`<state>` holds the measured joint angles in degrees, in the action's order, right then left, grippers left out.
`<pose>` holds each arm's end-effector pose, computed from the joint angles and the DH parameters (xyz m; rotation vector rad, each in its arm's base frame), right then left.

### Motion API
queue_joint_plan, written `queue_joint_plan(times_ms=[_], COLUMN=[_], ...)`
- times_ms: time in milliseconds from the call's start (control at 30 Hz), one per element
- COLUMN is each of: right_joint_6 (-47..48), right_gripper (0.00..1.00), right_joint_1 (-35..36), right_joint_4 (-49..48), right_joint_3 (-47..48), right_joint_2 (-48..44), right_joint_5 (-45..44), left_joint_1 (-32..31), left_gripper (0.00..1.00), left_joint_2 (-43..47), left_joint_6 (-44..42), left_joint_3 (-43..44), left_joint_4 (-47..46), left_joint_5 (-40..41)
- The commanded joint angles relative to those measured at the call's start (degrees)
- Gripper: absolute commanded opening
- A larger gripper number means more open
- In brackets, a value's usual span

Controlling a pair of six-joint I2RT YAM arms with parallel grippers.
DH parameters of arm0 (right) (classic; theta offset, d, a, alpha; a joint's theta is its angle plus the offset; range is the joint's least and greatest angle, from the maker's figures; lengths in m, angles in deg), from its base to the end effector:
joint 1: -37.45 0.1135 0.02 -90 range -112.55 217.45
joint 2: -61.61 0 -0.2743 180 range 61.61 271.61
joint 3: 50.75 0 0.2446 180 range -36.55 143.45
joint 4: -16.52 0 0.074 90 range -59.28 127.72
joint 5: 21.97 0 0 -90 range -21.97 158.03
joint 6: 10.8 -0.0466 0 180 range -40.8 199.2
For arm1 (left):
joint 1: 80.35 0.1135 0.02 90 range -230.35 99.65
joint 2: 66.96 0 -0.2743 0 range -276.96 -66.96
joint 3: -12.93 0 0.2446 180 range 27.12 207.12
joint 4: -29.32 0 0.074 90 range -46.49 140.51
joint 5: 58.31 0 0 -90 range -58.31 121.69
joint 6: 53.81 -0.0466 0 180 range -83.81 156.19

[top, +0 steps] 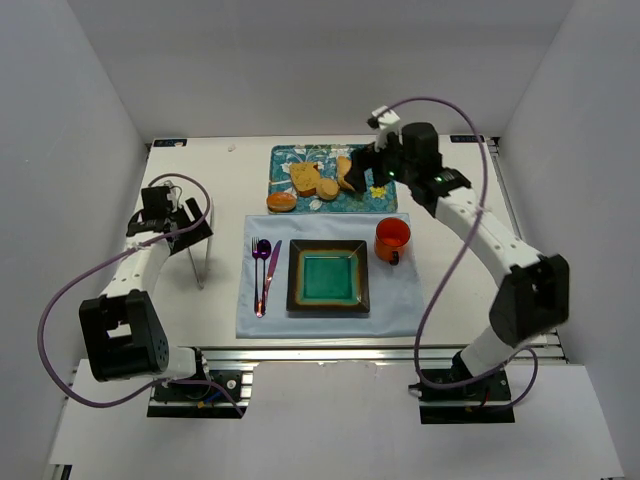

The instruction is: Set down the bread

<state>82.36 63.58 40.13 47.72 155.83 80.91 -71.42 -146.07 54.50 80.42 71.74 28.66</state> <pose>0.3517 0.1841 0.3656 -0.6351 1.8220 0.4841 0.2756 0.0408 0.2360 -0.5717 2.4514 -0.1331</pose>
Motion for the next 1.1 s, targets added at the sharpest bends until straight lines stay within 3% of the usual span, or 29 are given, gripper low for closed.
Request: queue_joint_plan(times_ms=[0, 33, 100, 133, 167, 200, 233, 267, 300, 333, 400, 467, 500, 533, 633, 800, 1067], right_joint_6=[-0.44, 1.57, 5.08, 5.1, 5.54, 5.89, 7.2, 8.52, 10.53, 10.9, 11.08, 11.08, 10.99, 10.64, 9.5, 8.97, 8.53], right_gripper=[0.89, 0.89, 0.89, 0.89, 0.87, 0.84, 0.69, 0.61, 0.43, 0.35, 0.27, 0.32, 0.4, 0.59, 0.7, 0.71, 0.72], right_joint_1=[-4.75, -6.34, -15.18, -15.23, -18.71, -19.7, -20.41, -21.11, -21.64, -21.65, -22.44, -22.61, -22.61, -22.61, -22.61, -22.7, -22.7], right_joint_4=[-2.1, -3.42, -8.77, -8.79, -11.49, -11.0, -9.77, -4.8, -0.84, -0.8, 2.01, 3.07, 2.64, 2.2, 0.44, 0.61, 0.26], right_joint_3=[-7.69, -11.89, -17.78, -19.39, -20.71, -21.25, -21.34, -21.25, -21.25, -21.43, -22.3, -24.05, -24.85, -25.64, -28.19, -28.63, -28.63], right_joint_2=[-6.39, -10.41, -17.61, -17.66, -18.79, -19.59, -20.47, -20.65, -20.74, -20.91, -21.26, -22.23, -23.28, -23.81, -25.57, -25.48, -24.52], right_joint_5=[4.67, 7.22, 26.64, 26.75, 35.46, 38.07, 39.57, 42.02, 44.22, 44.24, 46.96, 47.93, 48.02, 47.85, 46.97, 46.27, 46.35], left_joint_1=[0.21, 0.13, 0.21, 0.21, 0.13, 0.12, 0.21, 0.13, 0.12, 0.12, 0.21, 0.21, 0.13, 0.21, 0.12, 0.12, 0.21], left_gripper=[0.91, 0.91, 0.91, 0.91, 0.91, 0.91, 0.91, 0.91, 0.91, 0.91, 0.91, 0.91, 0.91, 0.91, 0.91, 0.91, 0.91], left_joint_2=[-1.13, -1.48, -3.67, -3.68, -4.2, -5.43, -6.05, -6.66, -7.89, -8.6, -9.48, -10.71, -11.24, -12.28, -14.13, -15.55, -13.0], left_joint_6=[-3.8, -4.67, -7.48, -7.49, -8.71, -9.33, -10.04, -11.0, -12.14, -12.15, -13.12, -13.56, -14.08, -14.43, -15.4, -15.41, -13.56], left_joint_3=[1.81, 2.16, 2.86, 2.86, 3.12, 3.39, 3.74, 3.83, 4.18, 4.44, 4.88, 5.23, 5.32, 5.5, 6.38, 7.34, 6.38], left_joint_4=[-1.07, -0.98, -0.9, -0.89, -0.81, -0.55, -0.46, -0.28, -0.19, -0.19, -0.1, -0.28, -0.54, -0.54, -0.63, -1.69, -1.68], left_joint_5=[2.24, 4.76, 6.8, 6.81, 7.42, 7.77, 8.47, 8.91, 8.74, 8.83, 8.48, 8.39, 8.39, 8.21, 6.9, 3.12, 4.87])
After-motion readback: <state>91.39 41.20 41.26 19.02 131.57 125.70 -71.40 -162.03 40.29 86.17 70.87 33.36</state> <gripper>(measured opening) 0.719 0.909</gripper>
